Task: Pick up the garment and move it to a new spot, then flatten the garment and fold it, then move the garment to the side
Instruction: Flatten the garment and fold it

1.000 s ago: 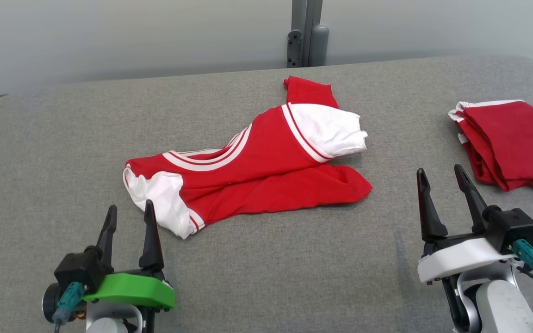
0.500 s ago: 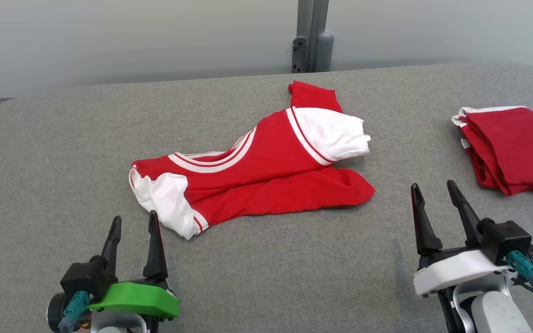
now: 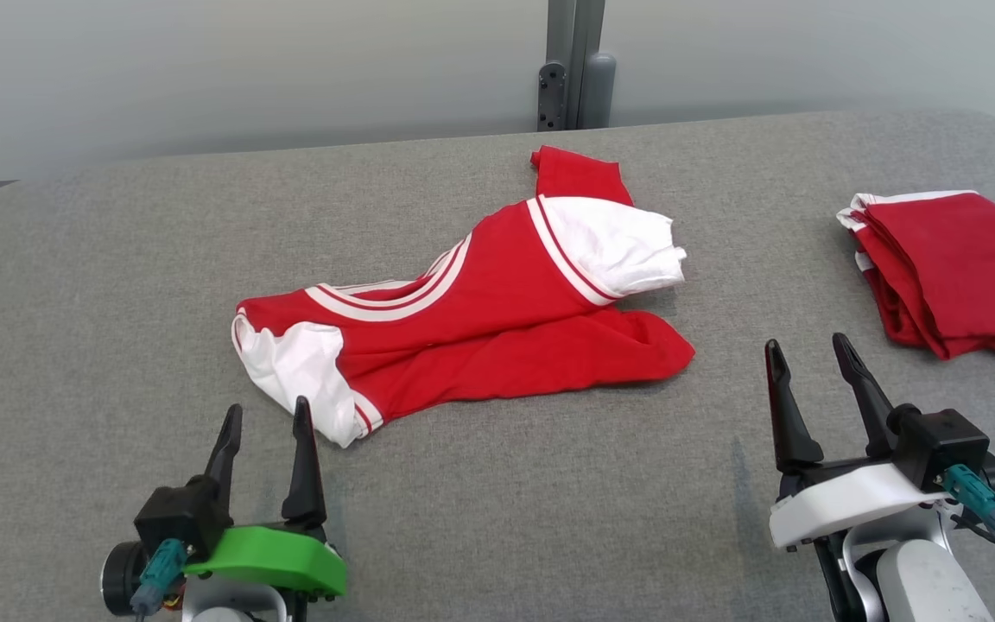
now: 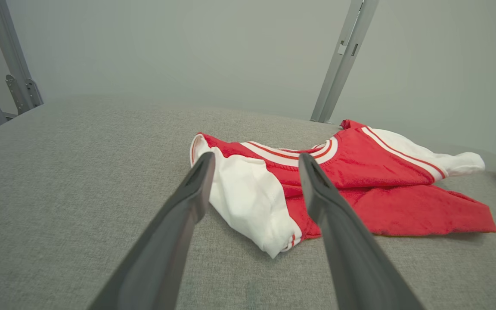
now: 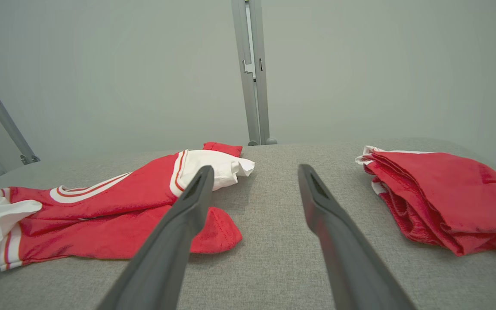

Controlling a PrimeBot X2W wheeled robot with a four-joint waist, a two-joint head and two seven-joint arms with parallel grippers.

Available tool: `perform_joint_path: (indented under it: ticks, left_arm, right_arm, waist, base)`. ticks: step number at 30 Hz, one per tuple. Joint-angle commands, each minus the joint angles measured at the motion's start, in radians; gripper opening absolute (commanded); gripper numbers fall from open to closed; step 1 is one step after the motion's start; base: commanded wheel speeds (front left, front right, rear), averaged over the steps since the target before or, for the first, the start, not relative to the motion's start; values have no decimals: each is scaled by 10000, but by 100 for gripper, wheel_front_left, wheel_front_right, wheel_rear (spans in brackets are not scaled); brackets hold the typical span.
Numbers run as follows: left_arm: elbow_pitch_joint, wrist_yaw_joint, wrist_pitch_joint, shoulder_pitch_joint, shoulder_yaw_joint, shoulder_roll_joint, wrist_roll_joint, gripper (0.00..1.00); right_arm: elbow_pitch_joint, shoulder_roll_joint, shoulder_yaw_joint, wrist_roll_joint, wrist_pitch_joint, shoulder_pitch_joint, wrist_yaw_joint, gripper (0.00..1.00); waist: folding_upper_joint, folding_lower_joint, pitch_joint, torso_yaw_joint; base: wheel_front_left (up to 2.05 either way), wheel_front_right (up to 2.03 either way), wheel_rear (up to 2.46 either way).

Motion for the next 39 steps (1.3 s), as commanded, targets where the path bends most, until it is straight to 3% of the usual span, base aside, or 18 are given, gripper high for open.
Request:
perform_joint_path:
  ticks: [1, 9, 21, 22, 23, 25, 26, 31, 39]
  left_arm:
    - [89, -61, 1, -288, -98, -15, 207, 100]
    - [1680, -110, 807, -1615, -821, -52, 567, 100]
    - [4433, 670, 749, -3010, -592, 145, 716, 100]
    - [4572, 686, 687, -3050, -574, 150, 677, 94]
    - [4703, 710, 633, -3096, -535, 166, 643, 66]
    - [4901, 751, 475, -3170, -456, 186, 605, 26]
    - [4967, 744, 406, -3200, -441, 179, 579, 0]
    - [4768, 605, 60, -3159, -312, 152, 508, 0]
    - [2934, 730, -7, -1525, 730, 39, -75, 0]
  right_arm:
    - [17, -11, 19, 12, -67, -121, -4, 100]
    - [96, -11, 215, 31, -47, -341, -4, 100]
    - [248, -11, 194, 23, -144, -445, -4, 100]
    - [250, -11, 179, 24, -155, -431, -4, 100]
    - [256, -11, 163, 25, -164, -418, -4, 100]
    - [287, -10, 179, 23, -174, -406, -4, 100]
    - [303, -11, 191, 21, -165, -399, -4, 100]
    - [348, -13, 254, 30, -190, -321, -4, 100]
    - [319, -13, 238, -9, -178, -196, -4, 100]
  waist:
    - [0, 1, 52, -52]
    - [0, 1, 325, -424]
    - [0, 1, 620, -878]
    - [0, 1, 619, -861]
    - [0, 1, 611, -830]
    - [0, 1, 570, -748]
    - [0, 1, 543, -698]
    - [0, 1, 393, -417]
    - [0, 1, 312, -6]
  base:
    - [0, 0, 0]
    - [0, 0, 0]
    - [0, 0, 0]
    - [0, 0, 0]
    - [0, 0, 0]
    - [0, 0, 0]
    - [0, 0, 0]
    - [0, 0, 0]
    - [0, 0, 0]
